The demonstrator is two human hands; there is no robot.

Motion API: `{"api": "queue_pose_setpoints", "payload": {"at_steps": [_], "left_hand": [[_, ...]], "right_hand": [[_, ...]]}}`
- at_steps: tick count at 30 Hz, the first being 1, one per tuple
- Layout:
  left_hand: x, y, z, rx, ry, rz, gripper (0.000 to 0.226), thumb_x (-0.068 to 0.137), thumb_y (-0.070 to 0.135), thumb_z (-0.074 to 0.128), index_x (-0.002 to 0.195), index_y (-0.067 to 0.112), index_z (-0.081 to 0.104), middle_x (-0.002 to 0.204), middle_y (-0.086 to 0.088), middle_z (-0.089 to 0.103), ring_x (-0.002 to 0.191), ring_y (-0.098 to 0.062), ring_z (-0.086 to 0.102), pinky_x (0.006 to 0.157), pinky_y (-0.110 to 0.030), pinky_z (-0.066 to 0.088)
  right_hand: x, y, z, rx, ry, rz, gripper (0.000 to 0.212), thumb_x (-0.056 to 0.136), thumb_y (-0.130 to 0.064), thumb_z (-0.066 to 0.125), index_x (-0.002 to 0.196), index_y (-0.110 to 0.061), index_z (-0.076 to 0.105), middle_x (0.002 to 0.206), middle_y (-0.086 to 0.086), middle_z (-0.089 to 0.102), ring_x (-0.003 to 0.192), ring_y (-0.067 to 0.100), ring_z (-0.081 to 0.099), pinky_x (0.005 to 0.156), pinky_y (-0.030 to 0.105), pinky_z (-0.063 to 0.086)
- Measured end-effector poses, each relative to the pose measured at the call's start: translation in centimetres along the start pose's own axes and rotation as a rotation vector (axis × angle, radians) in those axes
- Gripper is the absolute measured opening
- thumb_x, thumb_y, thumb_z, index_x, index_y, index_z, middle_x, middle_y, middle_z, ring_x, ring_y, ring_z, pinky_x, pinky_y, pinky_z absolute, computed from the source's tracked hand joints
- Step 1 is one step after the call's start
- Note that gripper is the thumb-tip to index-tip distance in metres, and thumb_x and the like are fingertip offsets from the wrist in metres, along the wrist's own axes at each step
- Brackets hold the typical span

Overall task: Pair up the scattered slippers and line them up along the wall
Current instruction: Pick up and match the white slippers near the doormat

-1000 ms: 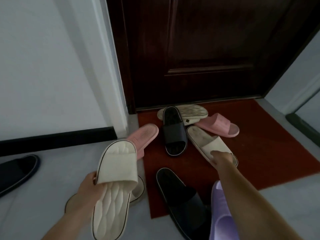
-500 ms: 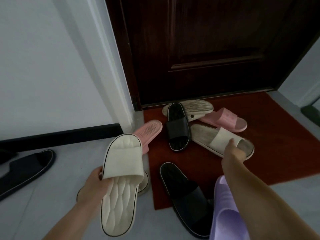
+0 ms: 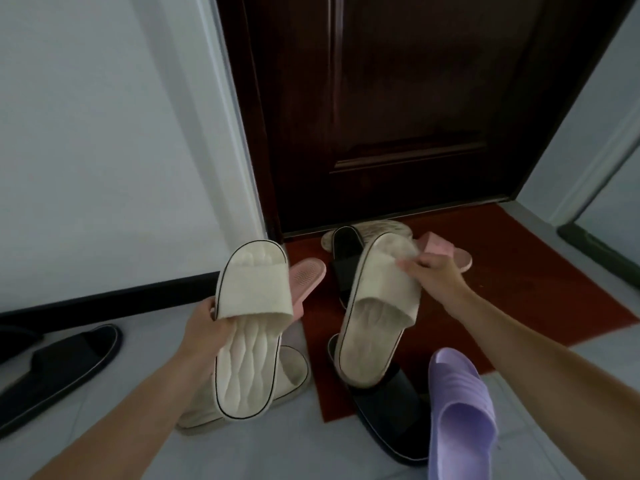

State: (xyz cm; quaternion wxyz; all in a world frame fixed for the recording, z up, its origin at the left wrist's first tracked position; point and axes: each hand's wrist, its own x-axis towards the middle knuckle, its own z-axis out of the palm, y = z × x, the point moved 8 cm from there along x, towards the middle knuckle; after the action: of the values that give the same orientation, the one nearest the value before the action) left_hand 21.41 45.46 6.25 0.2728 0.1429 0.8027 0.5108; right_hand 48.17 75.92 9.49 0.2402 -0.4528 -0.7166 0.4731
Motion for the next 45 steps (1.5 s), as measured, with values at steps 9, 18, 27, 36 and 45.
{"api": "queue_pose_setpoints", "payload": {"at_steps": [9, 18, 27, 36, 45], "left_hand": [[-3.9, -5.8, -5.7, 0.012, 0.148, 0.009, 0.02, 0.084, 0.014, 0.06, 0.099, 0.026, 0.056, 0.096, 0.005, 0.066, 0.092, -0.015, 0.064, 0.076, -0.031, 0.053], [-7.3, -11.7, -8.1, -0.091, 0.168, -0.157, 0.024, 0.084, 0.007, 0.056, 0.105, 0.018, 0.056, 0.101, -0.004, 0.066, 0.096, -0.021, 0.064, 0.083, -0.038, 0.054], [-9.1, -14.2, -7.7, -0.188, 0.087, -0.186, 0.015, 0.081, -0.003, 0.048, 0.09, 0.002, 0.058, 0.083, -0.014, 0.06, 0.081, -0.027, 0.057, 0.074, -0.042, 0.048], [-10.0, -17.0, -8.3, -0.186, 0.172, -0.251, 0.022, 0.084, 0.004, 0.053, 0.094, 0.024, 0.052, 0.096, -0.004, 0.063, 0.09, -0.023, 0.062, 0.086, -0.045, 0.052], [-10.7, -18.7, -5.6, -0.166, 0.155, -0.285, 0.028, 0.084, 0.003, 0.051, 0.069, 0.025, 0.058, 0.065, 0.008, 0.064, 0.064, -0.009, 0.06, 0.059, -0.027, 0.05]], "right_hand": [[-3.1, -5.0, 17.7, -0.219, -0.515, -0.172, 0.049, 0.078, -0.044, 0.071, 0.067, 0.002, 0.062, 0.057, -0.003, 0.048, 0.053, 0.008, 0.045, 0.051, 0.017, 0.034], [-6.6, -4.1, 24.7, -0.171, -0.651, -0.138, 0.043, 0.078, -0.039, 0.074, 0.048, -0.021, 0.047, 0.041, -0.016, 0.043, 0.033, -0.005, 0.04, 0.036, 0.005, 0.027], [-8.7, -2.0, 26.5, -0.213, -0.719, -0.1, 0.046, 0.077, -0.047, 0.07, 0.057, -0.016, 0.043, 0.058, -0.004, 0.039, 0.05, 0.006, 0.034, 0.043, 0.014, 0.025], [-10.4, -0.6, 27.2, -0.231, -0.79, -0.116, 0.043, 0.078, -0.04, 0.072, 0.053, -0.014, 0.048, 0.045, -0.013, 0.044, 0.04, -0.002, 0.04, 0.04, 0.01, 0.029], [-10.7, 1.1, 25.6, -0.387, -0.81, -0.081, 0.046, 0.077, -0.043, 0.072, 0.053, -0.009, 0.053, 0.051, -0.002, 0.045, 0.05, 0.011, 0.043, 0.049, 0.024, 0.032]]}}
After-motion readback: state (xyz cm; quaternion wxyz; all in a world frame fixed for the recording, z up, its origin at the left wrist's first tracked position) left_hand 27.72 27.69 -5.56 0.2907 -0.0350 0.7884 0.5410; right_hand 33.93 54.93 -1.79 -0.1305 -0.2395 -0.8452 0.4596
